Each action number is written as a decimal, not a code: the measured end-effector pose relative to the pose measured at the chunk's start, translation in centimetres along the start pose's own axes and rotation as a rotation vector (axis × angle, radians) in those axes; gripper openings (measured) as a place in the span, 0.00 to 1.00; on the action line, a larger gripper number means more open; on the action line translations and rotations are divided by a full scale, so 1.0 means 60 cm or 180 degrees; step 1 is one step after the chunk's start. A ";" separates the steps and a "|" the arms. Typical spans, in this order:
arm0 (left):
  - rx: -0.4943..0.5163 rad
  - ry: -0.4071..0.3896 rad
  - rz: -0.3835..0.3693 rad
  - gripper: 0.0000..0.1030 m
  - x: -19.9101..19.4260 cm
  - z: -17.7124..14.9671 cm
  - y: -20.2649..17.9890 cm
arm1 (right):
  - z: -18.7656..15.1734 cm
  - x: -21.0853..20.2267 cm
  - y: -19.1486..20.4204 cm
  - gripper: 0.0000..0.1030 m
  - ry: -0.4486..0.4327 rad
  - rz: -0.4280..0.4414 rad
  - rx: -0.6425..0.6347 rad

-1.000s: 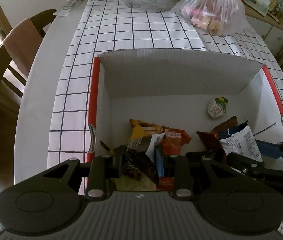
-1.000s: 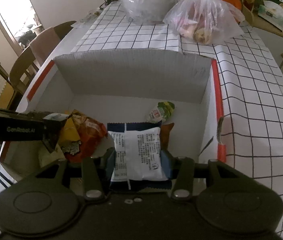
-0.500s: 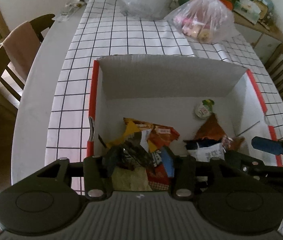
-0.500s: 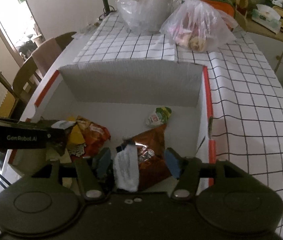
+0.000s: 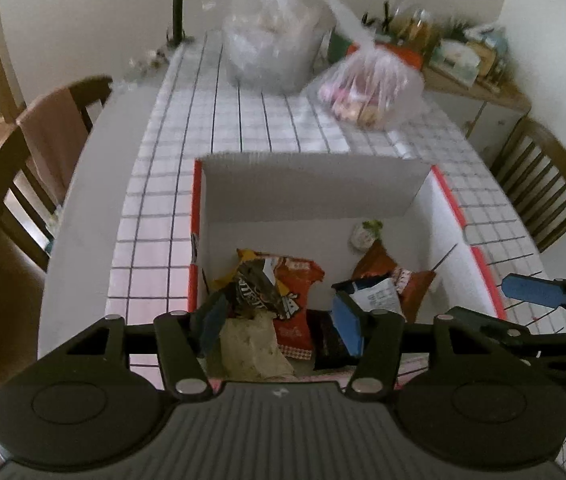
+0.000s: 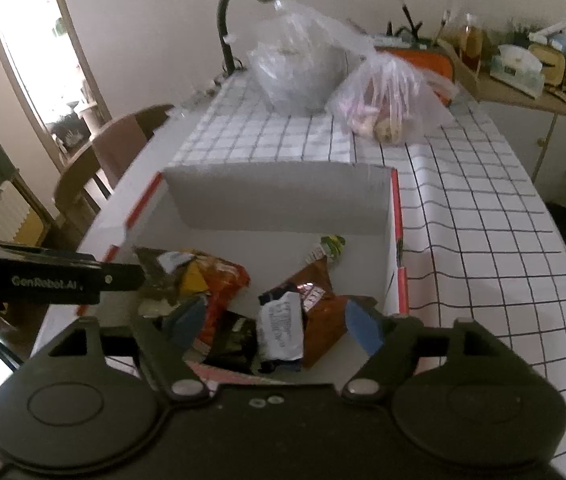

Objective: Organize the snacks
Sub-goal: 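Withdraw both open tools from the red box toward the remaining snacks, then grasp the teal wrapped candy with the left tool while the right tool grasps the blue cookie pouch, then carry the teal candy and blue pouch up and over into the red box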

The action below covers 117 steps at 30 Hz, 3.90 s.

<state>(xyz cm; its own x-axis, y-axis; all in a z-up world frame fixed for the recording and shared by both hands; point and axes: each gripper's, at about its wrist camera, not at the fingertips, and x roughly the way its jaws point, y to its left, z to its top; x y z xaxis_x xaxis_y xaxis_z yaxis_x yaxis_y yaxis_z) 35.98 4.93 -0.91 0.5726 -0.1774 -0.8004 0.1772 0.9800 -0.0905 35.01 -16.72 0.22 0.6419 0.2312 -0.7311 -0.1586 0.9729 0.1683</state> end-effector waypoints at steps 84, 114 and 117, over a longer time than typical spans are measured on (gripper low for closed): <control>-0.0973 0.1218 0.0445 0.13 0.091 -0.274 -0.014 | -0.236 0.033 0.055 0.74 0.0710 0.0229 -0.0794; -0.0992 0.1029 0.0043 0.12 0.018 -0.281 0.043 | -0.243 0.007 0.052 0.49 0.0664 -0.0050 -0.0631; -0.0974 0.1000 0.0003 0.12 0.006 -0.281 0.041 | -0.241 -0.009 0.049 0.49 0.0599 -0.0044 -0.0578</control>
<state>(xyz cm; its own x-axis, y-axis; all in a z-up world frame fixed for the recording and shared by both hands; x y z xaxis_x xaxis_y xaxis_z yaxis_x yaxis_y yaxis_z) 23.12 8.77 -11.41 0.2929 -0.1868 -0.9377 -0.0955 0.9701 -0.2231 23.38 -14.08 -8.44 0.4968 0.1960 -0.8454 -0.2939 0.9546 0.0486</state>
